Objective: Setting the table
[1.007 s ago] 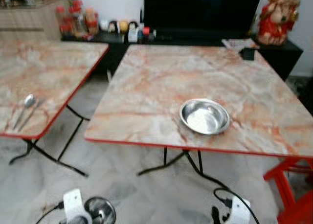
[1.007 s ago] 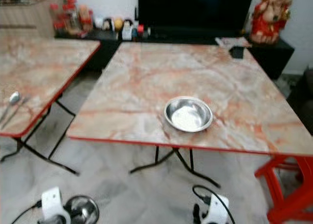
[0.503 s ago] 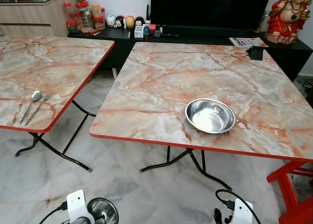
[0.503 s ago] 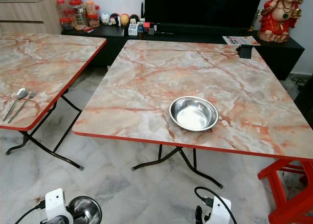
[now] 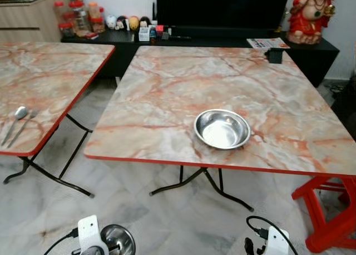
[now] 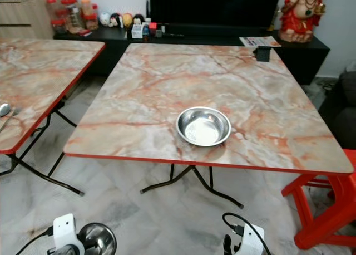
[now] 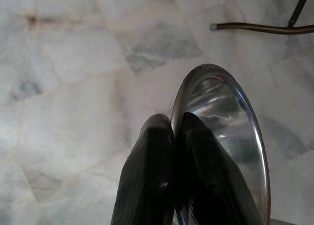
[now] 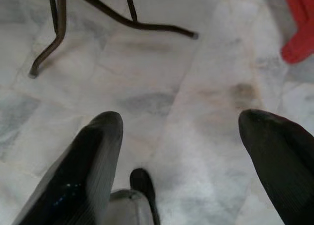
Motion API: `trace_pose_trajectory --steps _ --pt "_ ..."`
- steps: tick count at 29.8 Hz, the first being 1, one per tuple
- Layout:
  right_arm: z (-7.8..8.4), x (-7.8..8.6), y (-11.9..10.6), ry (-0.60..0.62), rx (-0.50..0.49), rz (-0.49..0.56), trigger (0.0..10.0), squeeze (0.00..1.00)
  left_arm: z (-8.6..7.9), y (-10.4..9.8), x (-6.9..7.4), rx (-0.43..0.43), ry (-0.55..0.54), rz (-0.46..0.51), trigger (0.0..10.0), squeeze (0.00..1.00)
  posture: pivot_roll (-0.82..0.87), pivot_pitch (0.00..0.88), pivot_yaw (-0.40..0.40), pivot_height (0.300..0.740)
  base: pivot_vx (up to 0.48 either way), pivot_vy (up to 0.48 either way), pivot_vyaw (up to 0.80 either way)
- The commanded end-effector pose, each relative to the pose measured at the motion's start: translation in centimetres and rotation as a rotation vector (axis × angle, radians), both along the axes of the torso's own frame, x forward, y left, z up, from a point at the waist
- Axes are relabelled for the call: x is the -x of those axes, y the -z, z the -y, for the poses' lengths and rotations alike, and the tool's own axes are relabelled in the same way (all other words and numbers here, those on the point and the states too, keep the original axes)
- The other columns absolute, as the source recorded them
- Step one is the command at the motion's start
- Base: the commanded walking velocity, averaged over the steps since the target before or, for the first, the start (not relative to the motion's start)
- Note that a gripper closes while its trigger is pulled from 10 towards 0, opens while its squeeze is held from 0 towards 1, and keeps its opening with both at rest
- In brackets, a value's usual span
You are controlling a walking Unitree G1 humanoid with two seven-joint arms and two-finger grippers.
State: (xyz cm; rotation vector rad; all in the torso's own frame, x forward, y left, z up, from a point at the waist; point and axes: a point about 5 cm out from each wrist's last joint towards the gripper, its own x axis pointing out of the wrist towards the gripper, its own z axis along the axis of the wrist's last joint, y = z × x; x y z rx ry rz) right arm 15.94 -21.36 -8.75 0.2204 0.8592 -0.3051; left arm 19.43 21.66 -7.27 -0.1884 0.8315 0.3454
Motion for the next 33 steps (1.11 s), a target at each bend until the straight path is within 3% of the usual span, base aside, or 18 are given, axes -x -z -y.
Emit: trace_pose_trajectory --steps 1,33 --pt "-0.21 -0.13 -0.03 -0.002 -0.007 0.008 10.0 0.00 -0.16 -0.07 -0.07 -0.008 0.006 -0.001 10.0 0.00 -0.05 0.000 -0.025 0.740 0.000 -0.375 0.00" --pt "0.11 -0.06 -0.07 0.009 0.000 0.011 10.0 0.00 0.17 -0.33 -0.63 -0.006 0.030 0.022 10.0 0.00 -0.05 0.000 -0.029 0.740 0.000 -0.364 0.00"
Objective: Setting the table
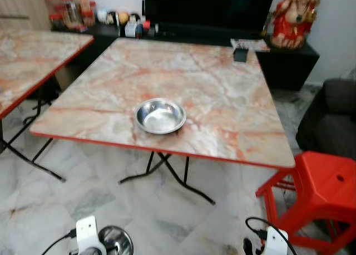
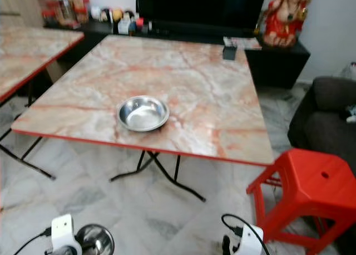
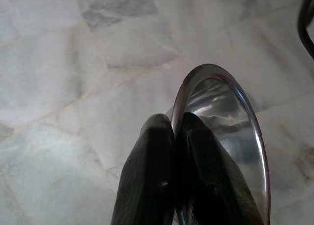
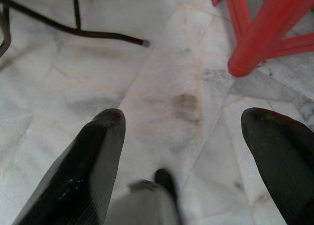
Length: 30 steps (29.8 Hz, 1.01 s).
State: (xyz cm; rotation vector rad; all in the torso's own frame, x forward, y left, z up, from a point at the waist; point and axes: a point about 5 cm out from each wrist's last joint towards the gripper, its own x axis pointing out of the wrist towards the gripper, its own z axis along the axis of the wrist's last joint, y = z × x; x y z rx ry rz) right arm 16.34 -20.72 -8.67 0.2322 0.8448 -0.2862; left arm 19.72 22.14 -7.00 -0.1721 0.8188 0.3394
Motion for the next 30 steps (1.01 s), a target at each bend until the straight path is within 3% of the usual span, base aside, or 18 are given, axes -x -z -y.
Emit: trace_pose_trajectory --steps 1,22,27,30 --pt "0.7 0.4 0.0 0.020 0.014 -0.007 10.0 0.00 0.7 -0.1 -0.4 0.008 0.020 0.012 10.0 0.00 -0.05 0.000 -0.029 0.740 0.000 0.000 0.00" --pt "0.6 0.0 -0.1 0.021 0.013 -0.003 10.0 0.00 0.9 -0.3 -0.8 -0.019 0.052 0.025 10.0 0.00 -0.04 0.000 -0.035 0.740 0.000 0.000 0.00" --pt "0.7 0.0 -0.1 0.019 0.016 -0.002 10.0 0.00 1.2 -0.9 -1.5 -0.055 0.046 0.089 10.0 0.00 -0.04 0.000 -0.042 0.740 0.000 0.000 0.00" --pt "0.8 0.0 -0.1 0.012 0.019 -0.005 10.0 0.00 1.3 -1.6 -2.2 -0.059 0.020 0.176 10.0 0.00 -0.04 0.000 -0.045 0.740 0.000 0.000 0.00"
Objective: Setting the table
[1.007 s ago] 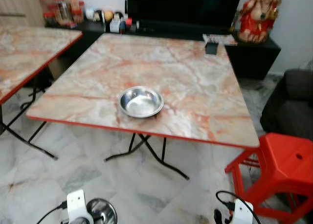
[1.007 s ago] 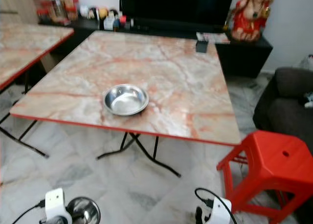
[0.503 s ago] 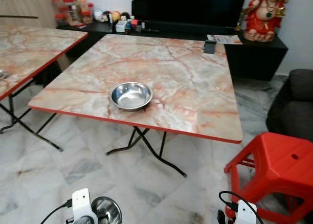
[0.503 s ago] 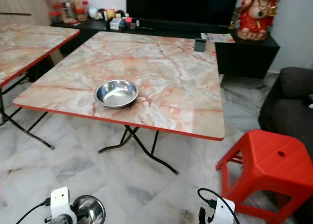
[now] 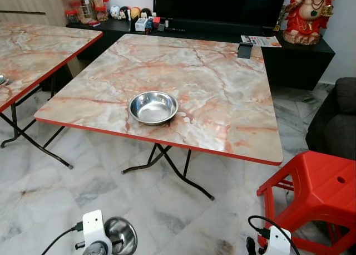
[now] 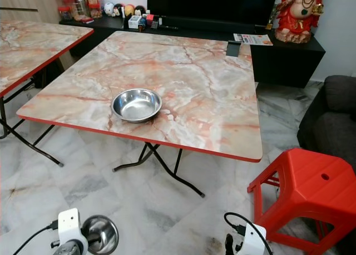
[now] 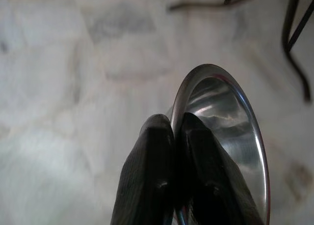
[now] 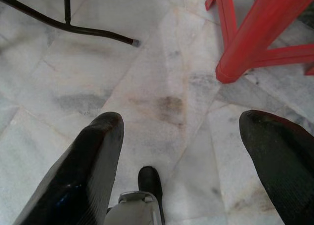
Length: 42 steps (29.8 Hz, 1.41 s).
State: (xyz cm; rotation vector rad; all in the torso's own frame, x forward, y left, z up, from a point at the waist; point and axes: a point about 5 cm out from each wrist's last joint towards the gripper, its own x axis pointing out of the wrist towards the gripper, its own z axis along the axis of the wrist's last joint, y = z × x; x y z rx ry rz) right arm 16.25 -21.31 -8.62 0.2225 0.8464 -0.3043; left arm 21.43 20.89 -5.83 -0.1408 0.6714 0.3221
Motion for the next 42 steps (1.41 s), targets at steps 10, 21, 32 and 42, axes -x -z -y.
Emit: trace_pose_trajectory --steps 10,21,32,42 --pt "-0.2 -0.5 -0.2 -0.020 0.000 0.007 10.0 0.00 -1.9 -2.8 -1.6 -0.060 -0.119 0.257 10.0 0.00 -0.01 0.000 -0.053 0.740 0.000 0.000 0.00" --pt "-0.4 -0.4 -0.1 -0.034 -0.002 -0.001 10.0 0.00 -3.6 -7.6 -1.8 -0.149 -0.199 0.558 10.0 0.00 0.02 0.000 -0.055 0.740 0.000 0.000 0.00" --pt "-0.6 -0.8 -0.2 -0.043 -0.002 0.007 10.0 0.00 -1.5 -17.2 -7.7 -0.094 -0.038 0.863 10.0 0.00 0.03 0.000 -0.061 0.740 0.000 0.000 0.00" --pt "-0.4 -0.9 -0.3 -0.016 -0.001 0.014 10.0 0.00 -0.6 -22.1 -12.0 -0.030 0.210 0.870 10.0 0.00 0.01 0.000 -0.049 0.740 0.000 0.000 0.00"
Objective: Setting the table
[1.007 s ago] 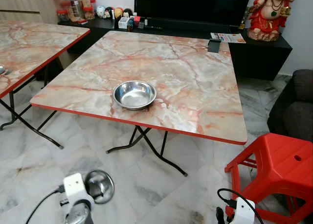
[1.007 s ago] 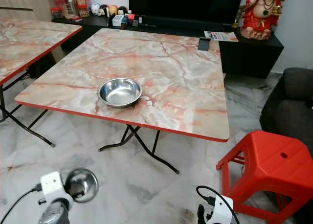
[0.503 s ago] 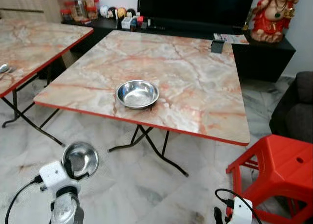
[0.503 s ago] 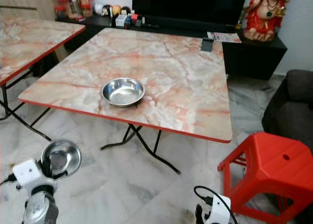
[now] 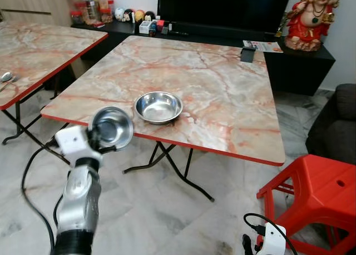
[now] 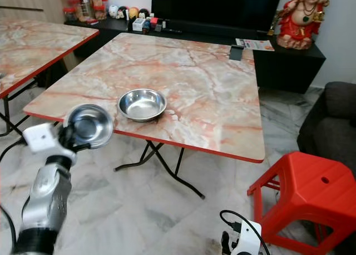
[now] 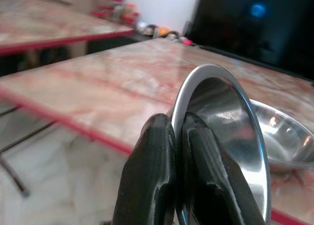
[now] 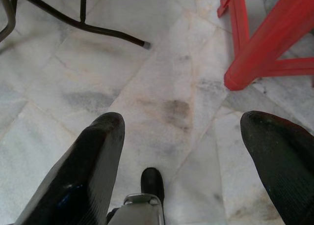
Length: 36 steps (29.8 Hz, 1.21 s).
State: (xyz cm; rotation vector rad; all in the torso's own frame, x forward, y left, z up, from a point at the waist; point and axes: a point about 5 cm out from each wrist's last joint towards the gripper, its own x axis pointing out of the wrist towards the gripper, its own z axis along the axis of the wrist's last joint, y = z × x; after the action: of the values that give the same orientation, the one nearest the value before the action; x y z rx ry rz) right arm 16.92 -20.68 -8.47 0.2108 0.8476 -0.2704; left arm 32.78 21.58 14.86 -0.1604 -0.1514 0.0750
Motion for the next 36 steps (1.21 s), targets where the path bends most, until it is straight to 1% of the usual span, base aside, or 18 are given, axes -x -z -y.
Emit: trace_pose_trajectory --steps 1,2,4,5,6,7,8,9,12,14,15,18,21,26,32,36 --pt "0.3 -0.2 -0.2 0.020 0.002 0.011 10.0 0.00 -0.2 -1.9 -1.0 0.021 0.018 0.042 10.0 0.00 0.01 0.000 -0.051 0.740 0.000 0.000 0.00" --pt "0.3 -0.2 -0.2 0.020 0.002 0.011 10.0 0.00 -0.4 -2.6 -1.7 0.060 0.019 0.058 10.0 0.00 0.01 0.000 -0.051 0.740 0.000 0.000 0.00" --pt "0.2 -0.2 -0.1 0.019 0.001 0.010 10.0 0.00 -0.3 -3.3 -2.3 0.086 0.028 0.068 10.0 0.00 0.01 0.000 -0.050 0.740 0.000 0.000 0.00" --pt "0.2 -0.2 -0.1 0.019 0.000 0.011 10.0 0.00 0.0 -3.8 -2.9 0.141 0.042 0.077 10.0 0.00 0.01 0.000 -0.050 0.740 0.000 0.000 0.00" --pt "0.2 -0.3 -0.2 0.019 0.000 0.011 10.0 0.00 0.2 -3.9 -3.1 0.164 0.051 0.076 10.0 0.00 0.01 0.000 -0.050 0.740 0.000 0.000 0.00" --pt "0.1 -0.3 -0.2 0.019 0.000 0.012 10.0 0.00 0.5 -3.9 -3.4 0.195 0.067 0.059 10.0 0.00 0.01 0.000 -0.050 0.740 0.000 0.000 0.00" --pt "0.1 -0.3 -0.2 0.019 0.000 0.014 10.0 0.00 1.2 -3.5 -4.0 0.205 0.082 0.001 10.0 0.00 0.00 0.000 -0.047 0.740 0.000 0.000 0.00" --pt "0.2 -0.4 -0.2 0.025 0.001 0.017 10.0 0.00 1.8 -3.1 -4.5 0.214 0.096 -0.036 10.0 0.00 0.00 0.000 -0.043 0.740 0.000 0.000 0.00" --pt "0.2 -0.5 -0.3 0.028 0.002 0.020 10.0 0.00 2.1 -2.9 -4.9 0.275 0.096 -0.059 10.0 0.00 -0.02 0.000 -0.038 0.740 0.000 0.000 0.00" --pt "0.6 -0.5 -0.4 0.049 0.003 0.028 10.0 0.00 2.6 -3.4 -5.3 0.344 0.131 -0.050 10.0 0.00 -0.02 0.000 -0.031 0.740 0.000 0.000 0.00" --pt "0.6 -0.5 -0.4 0.051 0.005 0.027 10.0 0.00 2.7 -3.5 -5.4 0.357 0.143 -0.044 10.0 0.00 -0.02 0.000 -0.031 0.740 0.000 0.000 0.00" --pt "0.8 -0.2 -0.3 0.056 0.006 0.022 10.0 0.00 2.9 -3.4 -5.6 0.337 0.162 -0.066 10.0 0.00 -0.02 0.000 -0.032 0.740 0.000 0.000 0.00" --pt "0.7 -0.2 -0.2 0.057 0.005 0.021 10.0 0.00 3.3 -3.3 -6.0 0.353 0.199 -0.080 10.0 0.00 -0.02 0.000 -0.029 0.740 0.000 0.000 0.00" --pt "0.7 -0.2 -0.3 0.065 -0.001 0.026 10.0 0.00 3.4 -2.9 -6.4 0.362 0.184 -0.103 10.0 0.00 -0.02 0.000 -0.021 0.740 0.000 0.000 0.00" --pt "0.7 -0.2 -0.3 0.061 0.004 0.027 10.0 0.00 3.7 -2.9 -6.5 0.357 0.190 -0.104 10.0 0.00 -0.03 0.000 -0.017 0.740 0.286 0.000 0.00" --pt "0.7 0.0 -0.2 0.059 0.005 0.022 10.0 0.00 3.7 -3.3 -6.6 0.351 0.195 -0.086 10.0 0.00 -0.03 0.000 -0.018 0.740 0.317 0.000 0.00"
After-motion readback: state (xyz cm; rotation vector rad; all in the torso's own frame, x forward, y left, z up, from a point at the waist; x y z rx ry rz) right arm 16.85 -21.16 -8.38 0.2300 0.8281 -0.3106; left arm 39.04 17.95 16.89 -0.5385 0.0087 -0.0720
